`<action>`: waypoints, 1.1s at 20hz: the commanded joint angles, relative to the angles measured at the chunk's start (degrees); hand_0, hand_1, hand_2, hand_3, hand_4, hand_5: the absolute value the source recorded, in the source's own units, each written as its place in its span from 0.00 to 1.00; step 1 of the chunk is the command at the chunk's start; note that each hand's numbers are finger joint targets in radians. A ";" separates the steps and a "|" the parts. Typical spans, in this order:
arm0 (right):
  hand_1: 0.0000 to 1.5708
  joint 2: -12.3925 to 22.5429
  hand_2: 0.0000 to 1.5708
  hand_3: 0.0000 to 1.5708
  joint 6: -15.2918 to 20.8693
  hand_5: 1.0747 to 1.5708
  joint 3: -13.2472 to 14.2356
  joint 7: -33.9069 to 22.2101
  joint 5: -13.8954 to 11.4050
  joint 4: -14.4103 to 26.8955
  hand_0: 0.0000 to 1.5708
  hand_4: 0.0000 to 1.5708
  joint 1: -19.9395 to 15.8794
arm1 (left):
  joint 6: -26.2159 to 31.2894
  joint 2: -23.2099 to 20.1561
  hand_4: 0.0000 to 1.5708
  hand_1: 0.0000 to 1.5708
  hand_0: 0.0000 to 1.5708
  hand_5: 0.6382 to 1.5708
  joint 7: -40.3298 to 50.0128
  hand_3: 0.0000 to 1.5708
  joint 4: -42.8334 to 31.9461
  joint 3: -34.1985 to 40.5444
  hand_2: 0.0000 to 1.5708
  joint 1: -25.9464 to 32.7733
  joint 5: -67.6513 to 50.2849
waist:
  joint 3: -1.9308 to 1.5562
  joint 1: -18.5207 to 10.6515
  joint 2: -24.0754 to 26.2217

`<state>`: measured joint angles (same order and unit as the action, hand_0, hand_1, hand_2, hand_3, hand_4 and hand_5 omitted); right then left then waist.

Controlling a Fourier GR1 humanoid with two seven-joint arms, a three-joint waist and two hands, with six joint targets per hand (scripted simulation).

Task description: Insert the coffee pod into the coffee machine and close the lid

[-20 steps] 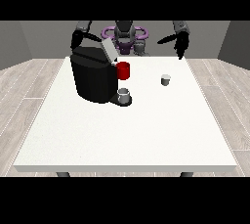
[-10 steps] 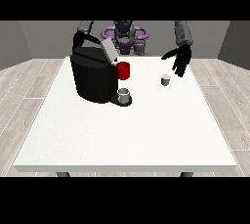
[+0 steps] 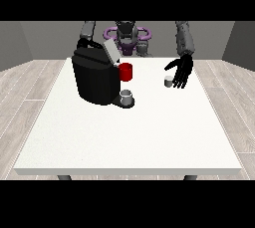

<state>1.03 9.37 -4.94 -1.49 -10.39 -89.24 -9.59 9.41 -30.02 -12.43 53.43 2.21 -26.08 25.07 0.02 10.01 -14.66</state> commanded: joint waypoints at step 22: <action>0.00 -1.00 0.00 0.00 -0.17 1.00 2.14 6.48 1.71 13.18 0.00 0.00 -2.45 | -7.09 1.65 0.25 0.50 0.50 1.00 -3.43 0.55 -14.93 -8.84 0.62 -7.99 22.67 | -0.02 -1.58 1.11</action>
<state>0.46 8.56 -3.05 1.07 -9.40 -78.76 -14.05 1.82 -28.56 -14.97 40.74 -6.20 -34.19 45.76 -0.05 9.17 -14.37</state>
